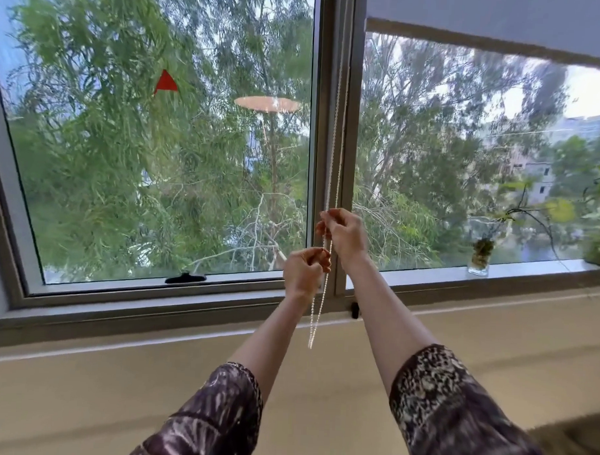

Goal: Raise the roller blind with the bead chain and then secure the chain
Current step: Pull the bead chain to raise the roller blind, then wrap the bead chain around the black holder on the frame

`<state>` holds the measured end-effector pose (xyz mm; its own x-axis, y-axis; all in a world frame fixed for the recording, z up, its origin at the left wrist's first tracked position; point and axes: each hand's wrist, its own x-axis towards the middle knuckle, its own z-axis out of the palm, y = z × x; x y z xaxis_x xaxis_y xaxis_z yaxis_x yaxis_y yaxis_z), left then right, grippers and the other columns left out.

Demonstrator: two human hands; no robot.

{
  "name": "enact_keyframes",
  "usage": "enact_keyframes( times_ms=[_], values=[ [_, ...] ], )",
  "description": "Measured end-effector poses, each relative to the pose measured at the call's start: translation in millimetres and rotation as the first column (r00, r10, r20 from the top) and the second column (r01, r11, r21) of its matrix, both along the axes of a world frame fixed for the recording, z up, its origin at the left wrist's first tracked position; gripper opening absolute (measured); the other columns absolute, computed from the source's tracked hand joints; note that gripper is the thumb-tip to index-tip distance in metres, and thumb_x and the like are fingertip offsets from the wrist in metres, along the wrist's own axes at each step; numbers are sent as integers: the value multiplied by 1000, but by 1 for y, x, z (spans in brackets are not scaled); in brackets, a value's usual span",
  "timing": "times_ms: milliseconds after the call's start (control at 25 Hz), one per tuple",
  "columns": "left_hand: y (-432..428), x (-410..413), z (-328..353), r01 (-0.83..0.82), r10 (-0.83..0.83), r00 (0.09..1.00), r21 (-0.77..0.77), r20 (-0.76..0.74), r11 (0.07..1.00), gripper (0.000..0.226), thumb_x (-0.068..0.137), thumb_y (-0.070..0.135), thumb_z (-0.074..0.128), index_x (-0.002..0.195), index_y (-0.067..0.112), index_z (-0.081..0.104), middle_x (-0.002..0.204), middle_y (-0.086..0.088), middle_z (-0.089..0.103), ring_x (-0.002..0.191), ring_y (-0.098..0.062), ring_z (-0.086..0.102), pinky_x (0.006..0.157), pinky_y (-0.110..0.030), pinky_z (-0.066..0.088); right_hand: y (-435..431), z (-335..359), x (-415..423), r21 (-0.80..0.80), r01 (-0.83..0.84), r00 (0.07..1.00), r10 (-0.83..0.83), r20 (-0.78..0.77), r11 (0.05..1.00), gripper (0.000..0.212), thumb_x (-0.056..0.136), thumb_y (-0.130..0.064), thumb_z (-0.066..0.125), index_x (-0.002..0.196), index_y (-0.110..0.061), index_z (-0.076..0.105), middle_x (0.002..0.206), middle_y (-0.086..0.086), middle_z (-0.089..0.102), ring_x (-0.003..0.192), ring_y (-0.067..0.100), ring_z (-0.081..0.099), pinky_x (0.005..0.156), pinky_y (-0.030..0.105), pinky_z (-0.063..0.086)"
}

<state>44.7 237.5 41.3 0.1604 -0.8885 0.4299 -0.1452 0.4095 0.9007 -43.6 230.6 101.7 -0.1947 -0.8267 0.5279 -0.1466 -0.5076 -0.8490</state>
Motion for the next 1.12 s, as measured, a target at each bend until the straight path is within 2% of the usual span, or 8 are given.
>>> enact_keyframes(
  times_ms=[160,320,400,560,760,920,1000,1120],
  values=[
    [-22,20,-31,5,-5,998,14,57,1000,19,87,-4,59,97,2,74,77,-8,72,63,-15,66,69,-29,60,-21,-31,7,45,-22,1000,22,-2,999,12,90,-12,61,94,-3,66,86,13,71,84,28,69,81,38,58],
    [-43,33,-68,-40,36,988,22,148,999,19,87,0,58,90,7,76,69,0,71,59,-1,64,65,-10,51,-38,-67,17,71,4,999,-1,-41,997,9,90,-13,62,86,-8,69,84,16,72,85,32,70,84,48,57],
    [-53,35,-83,-37,32,988,33,152,999,19,87,1,59,90,6,76,69,1,70,58,3,62,61,-5,46,-45,-83,21,82,13,999,-11,-35,997,10,90,-12,61,82,-10,68,81,15,72,83,32,71,82,50,57],
    [-72,30,-112,-43,33,977,42,209,998,21,85,-1,59,86,9,77,73,-1,73,65,-7,66,65,-13,48,-64,-114,17,97,56,996,-49,-70,994,12,90,-11,61,79,-13,66,77,15,72,76,28,70,76,47,58],
    [-109,10,-129,-49,35,974,56,222,997,22,84,2,60,93,13,77,86,-3,77,82,-13,71,82,-25,54,-97,-132,0,76,108,993,-104,-64,991,12,90,-15,62,79,-15,67,73,6,73,66,11,68,64,24,53],
    [-142,-13,-135,-62,57,976,19,210,998,22,86,1,58,95,11,76,85,-2,77,81,-12,71,84,-24,54,-132,-141,-20,44,111,993,-109,-43,993,13,91,-14,61,80,-16,66,72,5,71,68,17,69,62,28,56],
    [-157,-26,-142,-57,59,976,-18,210,998,23,87,0,57,93,12,75,77,4,73,73,-8,69,77,-19,53,-150,-145,-31,23,111,993,-110,-44,994,12,91,-14,61,81,-15,66,72,5,71,70,22,70,66,33,58],
    [-181,-48,-163,-62,81,970,-90,227,994,22,86,0,56,87,15,72,74,11,68,68,-3,64,70,-10,48,-178,-149,-51,-16,114,991,-114,-68,993,10,91,-16,61,81,-17,65,70,0,70,69,17,70,67,36,59]
  ],
)
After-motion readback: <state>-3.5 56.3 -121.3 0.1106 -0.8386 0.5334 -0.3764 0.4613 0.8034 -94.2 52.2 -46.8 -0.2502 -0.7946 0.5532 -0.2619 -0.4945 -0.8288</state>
